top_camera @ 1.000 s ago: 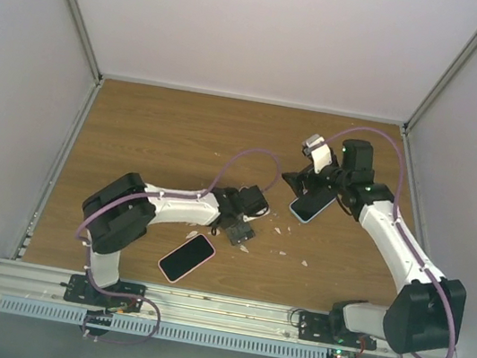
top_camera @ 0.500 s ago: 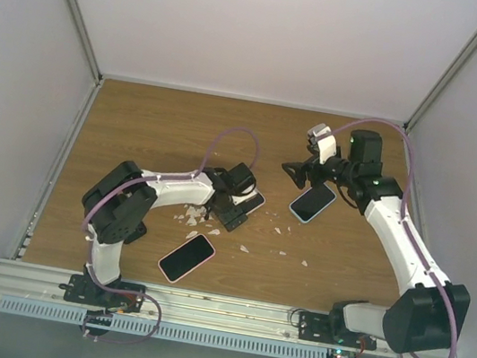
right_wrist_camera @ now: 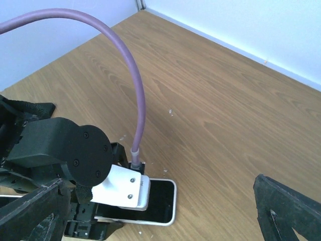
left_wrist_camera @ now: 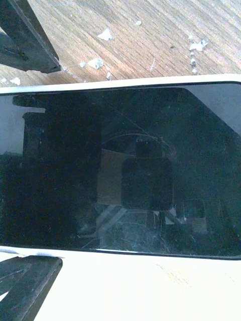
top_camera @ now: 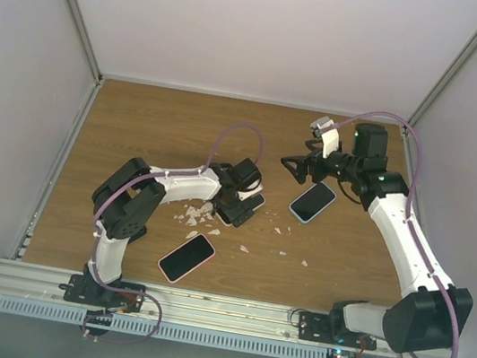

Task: Take the phone out of the phone case
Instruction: Pick up the phone at the center of the board.

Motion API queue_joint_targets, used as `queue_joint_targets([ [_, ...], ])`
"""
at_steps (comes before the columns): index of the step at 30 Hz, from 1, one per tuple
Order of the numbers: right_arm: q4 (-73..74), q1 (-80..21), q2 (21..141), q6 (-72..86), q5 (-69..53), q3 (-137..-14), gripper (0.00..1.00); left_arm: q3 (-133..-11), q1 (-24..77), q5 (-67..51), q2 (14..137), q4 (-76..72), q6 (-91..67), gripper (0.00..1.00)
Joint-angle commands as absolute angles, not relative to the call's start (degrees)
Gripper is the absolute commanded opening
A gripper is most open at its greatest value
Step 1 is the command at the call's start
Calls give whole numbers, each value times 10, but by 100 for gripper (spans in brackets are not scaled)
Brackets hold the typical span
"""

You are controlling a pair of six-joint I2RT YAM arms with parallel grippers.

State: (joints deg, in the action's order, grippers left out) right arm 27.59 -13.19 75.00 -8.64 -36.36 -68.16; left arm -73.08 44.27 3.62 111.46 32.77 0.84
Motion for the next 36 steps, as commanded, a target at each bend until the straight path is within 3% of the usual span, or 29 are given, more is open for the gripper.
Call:
queue_joint_targets([
  [1,283,-126,744,-39,-380,-692,100,-721,446,45,1151,352,8,95],
  [9,177,-124,709,61,-367,-665,100,-709,446,59,1114,354,4,78],
  [14,159,-123,732,102,-383,-676,100,-708,439,71,1084,341,2,74],
  [25,114,-123,748,181,-371,-643,100,-702,404,72,940,297,-30,74],
  [36,50,-124,790,272,-445,-618,100,-802,395,70,885,264,-76,73],
])
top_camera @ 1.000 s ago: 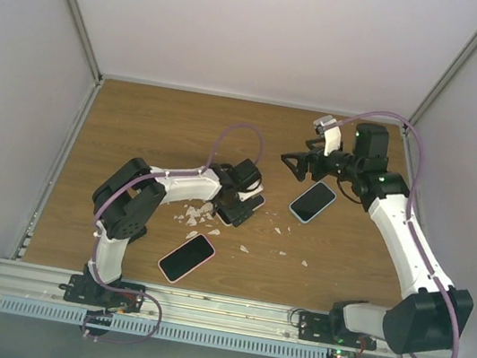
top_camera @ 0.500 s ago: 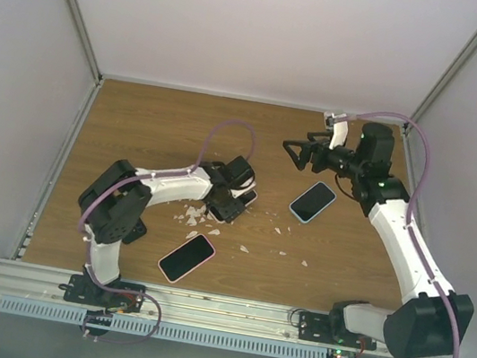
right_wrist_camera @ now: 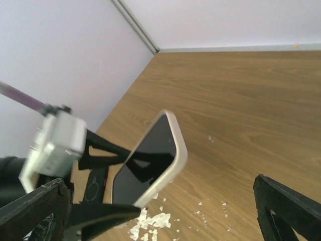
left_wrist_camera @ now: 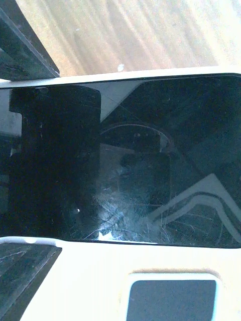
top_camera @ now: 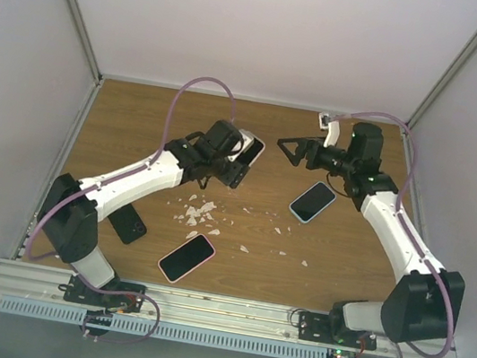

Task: Take the phone out of the phone case
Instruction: Pick up the phone at the center of the board, then adjust the phone.

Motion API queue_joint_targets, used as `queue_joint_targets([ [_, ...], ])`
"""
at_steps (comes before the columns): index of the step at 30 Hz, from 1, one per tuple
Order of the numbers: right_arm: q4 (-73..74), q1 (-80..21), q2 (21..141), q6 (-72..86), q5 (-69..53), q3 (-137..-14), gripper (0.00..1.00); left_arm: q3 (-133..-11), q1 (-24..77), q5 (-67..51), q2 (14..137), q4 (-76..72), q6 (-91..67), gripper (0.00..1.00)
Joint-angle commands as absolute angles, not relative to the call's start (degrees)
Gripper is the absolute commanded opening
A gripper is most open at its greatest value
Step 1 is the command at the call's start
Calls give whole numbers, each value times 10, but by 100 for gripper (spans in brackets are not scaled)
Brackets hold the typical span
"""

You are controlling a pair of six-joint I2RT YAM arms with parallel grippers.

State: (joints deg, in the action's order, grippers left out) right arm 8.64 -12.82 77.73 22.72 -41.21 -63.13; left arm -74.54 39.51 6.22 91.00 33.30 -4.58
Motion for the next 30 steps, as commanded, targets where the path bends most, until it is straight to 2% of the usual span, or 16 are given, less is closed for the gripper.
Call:
queue_joint_targets([
  [1,47,-124,792,278,-449,-616,100,-812,395,72,887,263,-80,73],
  [5,31,-130,799,306,-459,-606,99,-847,395,73,890,259,-99,73],
  [21,2,-164,866,363,-485,-669,82,-924,428,110,935,265,-111,73],
  [24,-13,-170,866,367,-487,-666,76,-926,431,109,936,265,-111,73],
  [30,-21,-170,874,382,-487,-671,57,-934,444,124,940,265,-110,74],
])
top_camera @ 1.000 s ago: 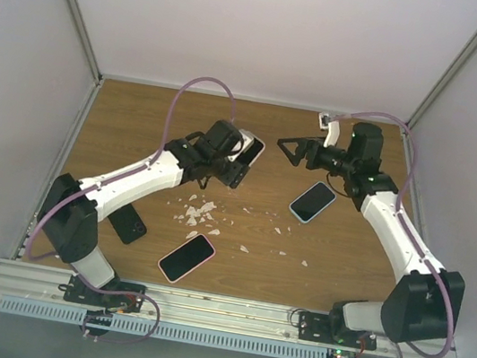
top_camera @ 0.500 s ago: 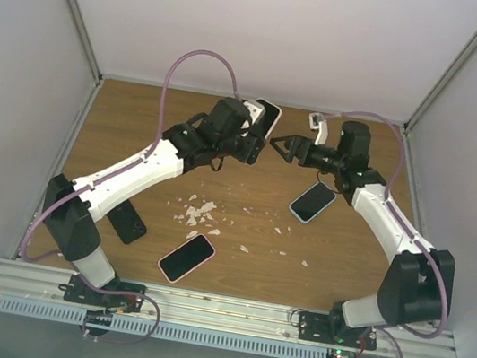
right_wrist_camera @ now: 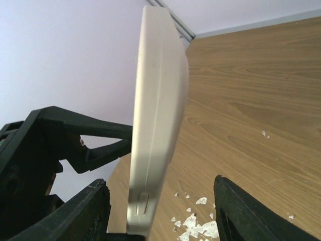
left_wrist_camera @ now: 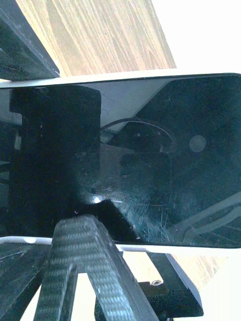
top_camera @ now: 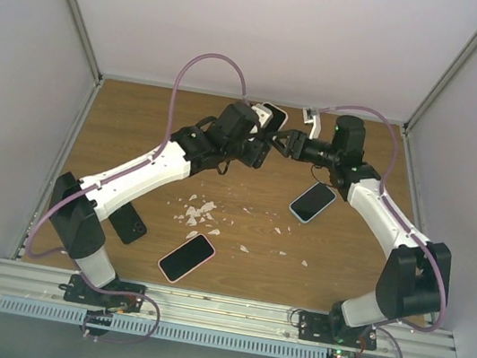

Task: Take the phone out of the phone case
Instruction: Adjust the phone.

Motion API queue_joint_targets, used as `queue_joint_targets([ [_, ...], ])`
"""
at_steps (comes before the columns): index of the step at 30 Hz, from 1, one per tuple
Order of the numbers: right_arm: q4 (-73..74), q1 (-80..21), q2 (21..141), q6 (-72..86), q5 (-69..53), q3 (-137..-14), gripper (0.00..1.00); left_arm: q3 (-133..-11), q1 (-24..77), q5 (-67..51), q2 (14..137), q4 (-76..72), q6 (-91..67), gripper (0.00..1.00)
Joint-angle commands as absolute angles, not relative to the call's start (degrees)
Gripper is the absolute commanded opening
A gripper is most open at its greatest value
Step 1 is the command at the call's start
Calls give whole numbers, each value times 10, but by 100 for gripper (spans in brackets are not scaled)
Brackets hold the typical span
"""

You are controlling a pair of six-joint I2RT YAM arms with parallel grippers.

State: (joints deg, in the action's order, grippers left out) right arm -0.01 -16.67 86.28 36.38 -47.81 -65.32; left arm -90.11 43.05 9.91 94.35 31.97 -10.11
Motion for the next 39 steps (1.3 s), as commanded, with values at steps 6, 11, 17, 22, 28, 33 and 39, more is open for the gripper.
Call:
queue_joint_targets([
  [6,-36,-172,879,404,-492,-664,40,-956,457,149,954,266,-105,74],
  [11,-42,-171,875,409,-498,-660,23,-965,459,152,964,270,-106,74],
  [17,-44,-158,867,409,-500,-657,9,-952,459,145,957,270,-103,80],
  [22,-47,-137,858,406,-513,-662,0,-931,459,122,938,269,-85,99],
  [28,-48,-119,841,369,-570,-672,1,-913,437,-10,901,284,-47,99],
  [33,-49,-102,832,331,-663,-689,0,-878,377,-161,847,291,-7,99],
  [39,-86,-91,812,321,-762,-691,0,-846,321,-351,766,306,82,99],
])
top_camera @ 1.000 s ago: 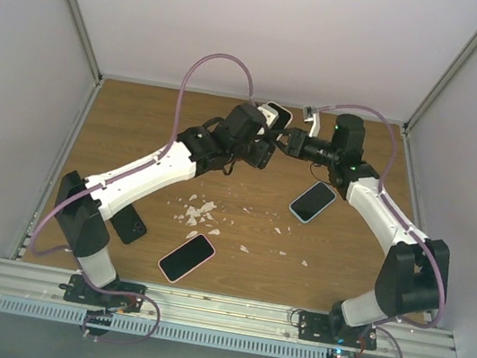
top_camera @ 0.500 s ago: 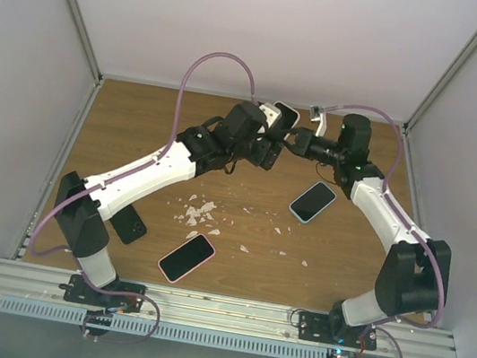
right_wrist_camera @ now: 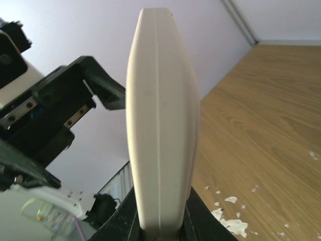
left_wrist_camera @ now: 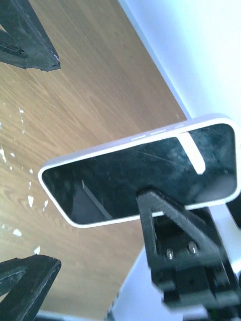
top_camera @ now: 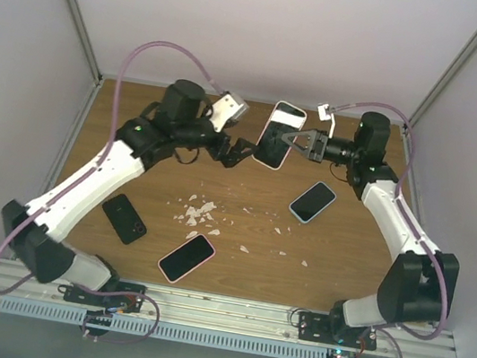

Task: Take the phone out of the phone case
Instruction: Adjust the phone.

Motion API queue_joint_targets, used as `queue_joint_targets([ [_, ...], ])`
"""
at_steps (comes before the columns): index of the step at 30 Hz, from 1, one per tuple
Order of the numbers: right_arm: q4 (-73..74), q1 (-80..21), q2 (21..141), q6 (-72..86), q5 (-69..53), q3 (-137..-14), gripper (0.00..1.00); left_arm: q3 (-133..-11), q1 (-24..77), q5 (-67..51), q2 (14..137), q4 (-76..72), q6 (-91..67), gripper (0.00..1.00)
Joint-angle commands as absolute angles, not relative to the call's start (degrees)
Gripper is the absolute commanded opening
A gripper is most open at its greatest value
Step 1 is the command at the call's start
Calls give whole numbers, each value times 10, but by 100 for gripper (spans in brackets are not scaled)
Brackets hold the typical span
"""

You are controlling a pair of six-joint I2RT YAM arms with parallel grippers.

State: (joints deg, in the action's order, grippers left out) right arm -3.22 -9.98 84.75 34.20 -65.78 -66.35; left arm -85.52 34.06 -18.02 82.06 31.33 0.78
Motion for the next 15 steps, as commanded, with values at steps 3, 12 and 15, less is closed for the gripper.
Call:
queue_joint_targets([
  [3,-101,-90,800,326,-795,-693,0,-846,308,-413,747,325,95,99],
  [12,-183,-92,734,396,-799,-655,0,-747,221,-542,702,243,2,99],
  [15,-210,-92,715,416,-784,-637,1,-712,220,-573,695,213,-31,99],
])
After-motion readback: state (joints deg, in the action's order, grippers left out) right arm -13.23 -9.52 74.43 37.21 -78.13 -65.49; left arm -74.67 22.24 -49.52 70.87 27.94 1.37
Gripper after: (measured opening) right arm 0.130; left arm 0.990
